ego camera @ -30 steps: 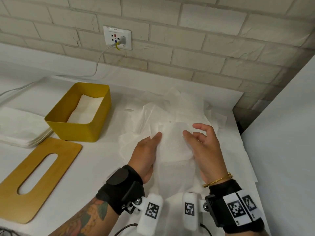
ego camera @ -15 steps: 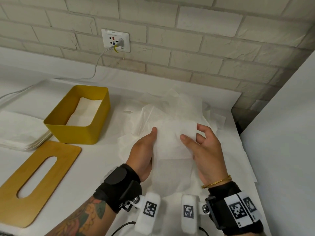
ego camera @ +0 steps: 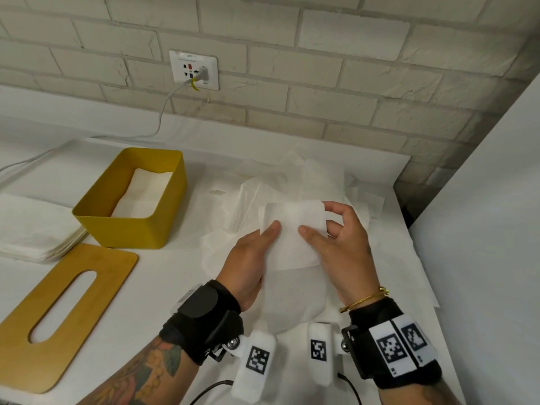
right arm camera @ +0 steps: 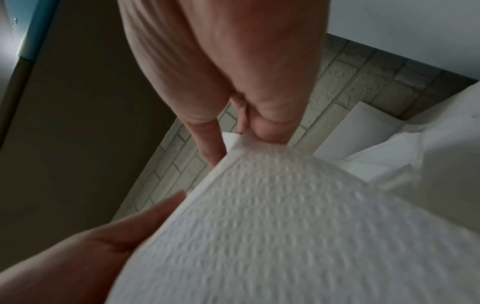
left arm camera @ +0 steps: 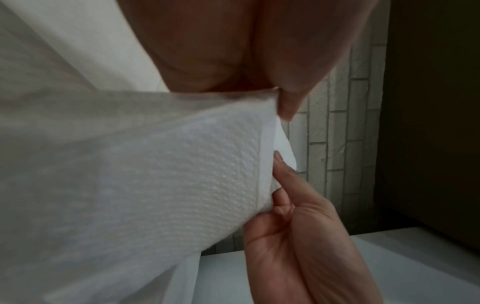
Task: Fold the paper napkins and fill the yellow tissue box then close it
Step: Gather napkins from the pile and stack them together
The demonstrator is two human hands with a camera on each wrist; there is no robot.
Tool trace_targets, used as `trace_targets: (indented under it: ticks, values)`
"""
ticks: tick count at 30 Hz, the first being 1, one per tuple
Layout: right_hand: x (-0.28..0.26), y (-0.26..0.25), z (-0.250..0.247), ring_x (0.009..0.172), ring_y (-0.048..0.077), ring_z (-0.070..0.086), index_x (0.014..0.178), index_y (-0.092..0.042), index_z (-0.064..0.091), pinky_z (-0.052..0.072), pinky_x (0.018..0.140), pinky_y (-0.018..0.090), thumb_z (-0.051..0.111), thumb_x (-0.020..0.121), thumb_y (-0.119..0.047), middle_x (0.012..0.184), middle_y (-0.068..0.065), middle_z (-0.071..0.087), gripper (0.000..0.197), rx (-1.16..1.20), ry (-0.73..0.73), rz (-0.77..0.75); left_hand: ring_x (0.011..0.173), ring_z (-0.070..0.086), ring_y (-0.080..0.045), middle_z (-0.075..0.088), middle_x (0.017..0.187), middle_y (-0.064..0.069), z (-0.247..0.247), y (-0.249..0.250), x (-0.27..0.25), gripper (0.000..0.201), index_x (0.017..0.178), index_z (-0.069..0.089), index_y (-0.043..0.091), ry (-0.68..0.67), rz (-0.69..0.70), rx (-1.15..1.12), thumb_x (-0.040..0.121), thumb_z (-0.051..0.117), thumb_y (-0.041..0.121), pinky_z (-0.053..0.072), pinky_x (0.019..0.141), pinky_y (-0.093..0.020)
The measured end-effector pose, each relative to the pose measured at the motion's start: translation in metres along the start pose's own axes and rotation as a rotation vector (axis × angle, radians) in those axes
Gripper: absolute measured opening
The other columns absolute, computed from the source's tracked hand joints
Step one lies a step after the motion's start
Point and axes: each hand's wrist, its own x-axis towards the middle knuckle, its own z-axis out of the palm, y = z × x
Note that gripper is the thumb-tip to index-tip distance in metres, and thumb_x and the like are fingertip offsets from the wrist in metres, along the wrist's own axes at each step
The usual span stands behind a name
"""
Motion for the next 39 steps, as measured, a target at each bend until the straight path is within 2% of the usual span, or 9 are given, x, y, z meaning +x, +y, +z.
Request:
trace_targets:
  ticks: [3,6,9,15,21,26,32,36,39]
  values:
    - [-0.008,0.009,0.003,0.096,0.014,0.074,0.127,-0.041,0.049,0.062,0.085,0.037,0.087,0.077,-0.021,0.113,0.004,0.073,0.066,0.069,-0.031,0.063,0.111,0.07,-0.034,0.073,0.118,-0.018,-0.003,0.002,0.004,0.042,0.128,0.063,0.001,0.045,0.006,-0.031,0.106,0.047,0.033,0.051,0.103,-0.05]
    - [-0.028,0.025,0.003,0.087,0.01,0.075,0.134,-0.033,0.043,0.06,0.072,0.023,0.084,0.077,-0.004,0.097,0.003,0.078,0.076,0.059,-0.141,0.165,0.109,0.071,-0.033,0.074,0.115,-0.016,-0.01,0.012,0.009,0.042,0.125,0.064,0.002,0.126,0.056,-0.021,0.105,0.048,0.035,0.054,0.098,-0.048]
    - [-0.046,0.044,-0.005,0.077,0.021,0.075,0.136,-0.028,0.044,0.059,0.07,0.028,0.082,0.08,-0.001,0.089,0.01,0.076,0.073,0.009,-0.262,0.285,0.101,0.074,-0.026,0.077,0.11,-0.011,-0.021,0.022,0.012,0.04,0.122,0.066,0.004,0.193,0.11,-0.018,0.105,0.05,0.036,0.057,0.087,-0.039]
    - [-0.039,0.026,-0.028,0.108,0.006,0.068,0.128,-0.038,0.056,0.054,0.092,0.026,0.091,0.062,-0.051,0.113,-0.007,0.072,0.076,-0.046,-0.209,0.171,0.116,0.068,-0.032,0.071,0.124,-0.017,-0.021,0.02,0.003,0.046,0.132,0.061,0.003,0.105,0.051,-0.064,0.104,0.049,0.037,0.05,0.103,-0.049]
    - [-0.033,0.005,-0.013,0.104,0.022,0.073,0.115,-0.009,0.073,0.055,0.1,0.047,0.078,0.086,-0.011,0.11,0.006,0.077,0.029,0.09,-0.356,0.227,0.115,0.069,-0.033,0.071,0.123,-0.017,-0.005,0.02,-0.002,0.049,0.131,0.062,0.002,0.008,0.072,-0.049,0.101,0.049,0.039,0.053,0.098,-0.048]
    - [-0.034,0.018,-0.011,0.106,0.027,0.073,0.116,-0.005,0.073,0.055,0.1,0.05,0.08,0.084,-0.007,0.112,0.01,0.076,0.032,0.122,-0.353,0.248,0.118,0.067,-0.032,0.069,0.128,-0.016,-0.016,0.017,-0.001,0.047,0.133,0.061,0.005,-0.05,0.077,-0.11,0.1,0.048,0.037,0.053,0.101,-0.051]
    - [-0.042,0.034,-0.02,0.099,0.02,0.075,0.113,-0.01,0.074,0.059,0.093,0.039,0.08,0.084,-0.009,0.106,0.005,0.078,0.029,0.005,-0.38,0.295,0.104,0.073,-0.031,0.073,0.118,-0.016,-0.022,-0.006,-0.004,0.029,0.123,0.065,0.005,-0.028,0.047,-0.075,0.099,0.051,0.014,0.063,0.076,-0.038]
    - [-0.019,0.03,-0.076,0.065,0.01,0.069,0.098,-0.015,0.071,0.05,0.056,0.017,0.078,0.086,-0.014,0.089,0.004,0.075,0.014,-0.202,-0.071,0.307,0.104,0.074,-0.025,0.074,0.118,-0.01,-0.037,-0.006,-0.004,0.03,0.126,0.064,0.012,0.045,0.063,-0.109,0.099,0.051,0.014,0.063,0.075,-0.033]
    - [0.004,0.034,-0.115,0.075,0.012,0.063,0.098,-0.02,0.072,0.047,0.062,0.021,0.08,0.084,-0.028,0.091,-0.002,0.07,0.018,-0.405,0.15,0.327,0.105,0.073,-0.024,0.074,0.12,-0.009,-0.043,-0.007,-0.006,0.029,0.126,0.064,0.013,0.052,0.047,-0.119,0.101,0.05,0.014,0.062,0.08,-0.034]
